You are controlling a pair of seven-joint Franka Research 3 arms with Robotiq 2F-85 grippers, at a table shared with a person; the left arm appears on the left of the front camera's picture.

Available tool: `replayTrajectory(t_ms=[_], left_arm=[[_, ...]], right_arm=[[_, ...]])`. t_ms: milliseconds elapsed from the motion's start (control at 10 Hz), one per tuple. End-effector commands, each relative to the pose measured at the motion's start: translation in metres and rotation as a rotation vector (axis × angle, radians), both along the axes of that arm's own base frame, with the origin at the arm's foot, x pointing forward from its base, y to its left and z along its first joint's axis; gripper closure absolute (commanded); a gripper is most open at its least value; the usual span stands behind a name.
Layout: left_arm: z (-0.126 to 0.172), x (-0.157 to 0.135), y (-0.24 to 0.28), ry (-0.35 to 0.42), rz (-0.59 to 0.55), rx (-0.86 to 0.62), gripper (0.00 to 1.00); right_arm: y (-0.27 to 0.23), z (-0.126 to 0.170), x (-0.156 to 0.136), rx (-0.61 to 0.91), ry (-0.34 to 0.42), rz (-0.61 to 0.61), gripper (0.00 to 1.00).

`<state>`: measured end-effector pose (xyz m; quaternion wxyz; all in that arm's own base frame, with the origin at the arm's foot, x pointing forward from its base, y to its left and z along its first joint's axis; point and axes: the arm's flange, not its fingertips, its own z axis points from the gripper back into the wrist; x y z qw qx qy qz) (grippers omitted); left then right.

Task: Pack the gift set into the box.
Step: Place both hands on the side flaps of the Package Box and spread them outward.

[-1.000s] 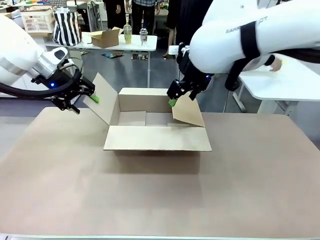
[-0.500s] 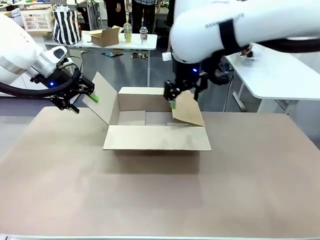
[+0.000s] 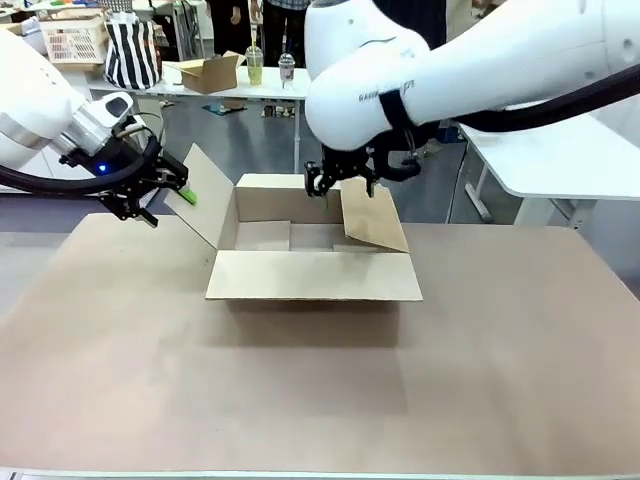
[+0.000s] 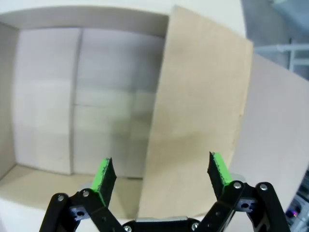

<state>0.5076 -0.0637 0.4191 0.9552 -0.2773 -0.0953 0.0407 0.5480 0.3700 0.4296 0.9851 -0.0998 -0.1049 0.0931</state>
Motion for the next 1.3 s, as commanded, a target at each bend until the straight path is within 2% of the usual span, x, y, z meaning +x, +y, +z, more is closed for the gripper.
replayTrajectory(t_ms=[0,200,500,800,1200], left_arm=[[0.002,-0.001,0.0,0.0,0.013,0.009,0.0],[0.002,-0.001,0.0,0.0,0.013,0.009,0.0],[0.002,-0.001,0.0,0.0,0.013,0.009,0.0],[0.002,-0.001,0.0,0.0,0.013,0.009,0.0],[0.002,-0.001,0.0,0.0,0.013,0.009,0.0]], right_arm=[[0.008,-0.014,0.003,-0.099,-0.011,-0.065,0.0],[0.0,-0.025,0.001,-0.107,0.006,-0.056,0.0],[-0.022,0.005,-0.008,-0.208,-0.07,-0.089,0.0],[-0.048,0.043,-0.024,-0.246,-0.124,-0.099,0.0],[-0.091,0.054,-0.043,-0.213,-0.111,-0.172,0.0]])
